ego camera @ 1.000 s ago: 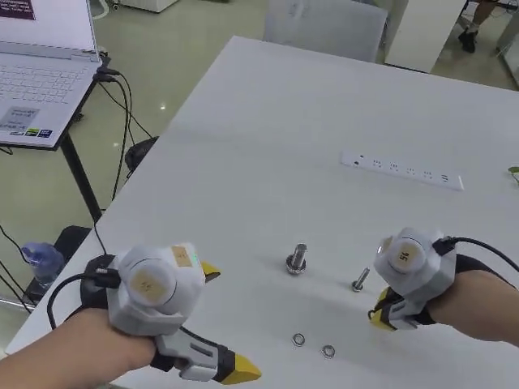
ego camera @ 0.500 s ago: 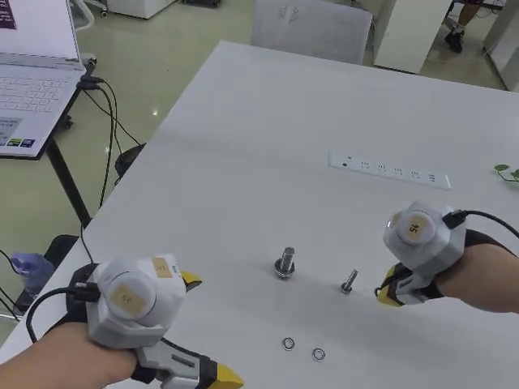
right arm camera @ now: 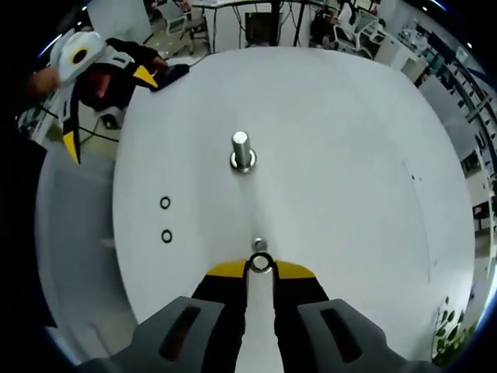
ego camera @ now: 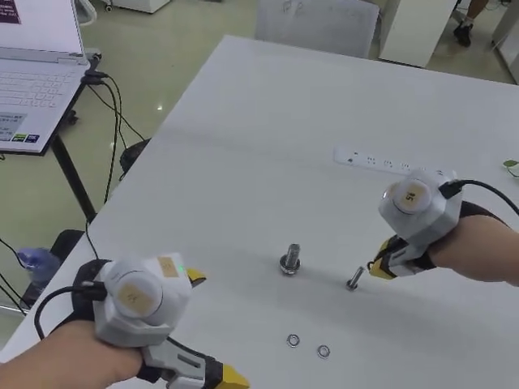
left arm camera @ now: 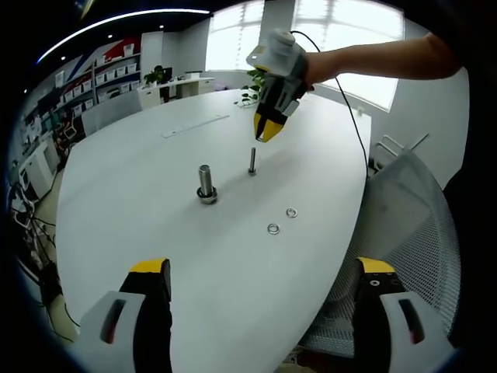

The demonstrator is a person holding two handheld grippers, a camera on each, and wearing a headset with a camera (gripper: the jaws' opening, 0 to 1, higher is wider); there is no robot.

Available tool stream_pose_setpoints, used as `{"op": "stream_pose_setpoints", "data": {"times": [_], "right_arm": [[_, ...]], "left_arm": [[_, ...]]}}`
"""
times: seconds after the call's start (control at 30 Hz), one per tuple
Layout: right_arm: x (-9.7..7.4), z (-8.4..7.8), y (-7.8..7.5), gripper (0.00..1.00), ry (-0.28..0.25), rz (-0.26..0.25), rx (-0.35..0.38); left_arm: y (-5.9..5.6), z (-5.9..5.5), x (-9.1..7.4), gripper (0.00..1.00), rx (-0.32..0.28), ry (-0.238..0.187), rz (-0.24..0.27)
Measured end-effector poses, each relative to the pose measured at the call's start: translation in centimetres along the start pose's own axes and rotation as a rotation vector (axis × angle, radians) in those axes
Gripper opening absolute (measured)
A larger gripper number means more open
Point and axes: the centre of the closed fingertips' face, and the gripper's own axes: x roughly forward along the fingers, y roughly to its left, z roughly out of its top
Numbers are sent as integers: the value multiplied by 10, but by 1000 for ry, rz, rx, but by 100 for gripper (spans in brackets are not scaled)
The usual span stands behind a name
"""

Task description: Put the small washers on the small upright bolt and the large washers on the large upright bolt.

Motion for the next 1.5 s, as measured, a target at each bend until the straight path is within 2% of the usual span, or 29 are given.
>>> {"op": "stream_pose_setpoints", "data": {"times": [0.33, 0.53, 1.1, 1.37, 1.5], "right_arm": [[12, 3, -2, 12, 6, 20, -3], [16, 4, -1, 12, 16, 24, -10], [24, 1, 1, 12, 45, 31, -34], [29, 0, 4, 12, 56, 37, -43], [32, -2, 5, 13, 59, 41, -47]], "left_arm": [[-3, 0, 3, 99, 3, 3, -10], [-1, 0, 3, 99, -2, 0, -5], [0, -8, 5, 96, -11, 25, -14], [0, -9, 8, 96, -17, 16, -16], [-1, -11, 10, 96, -13, 25, -21]]}}
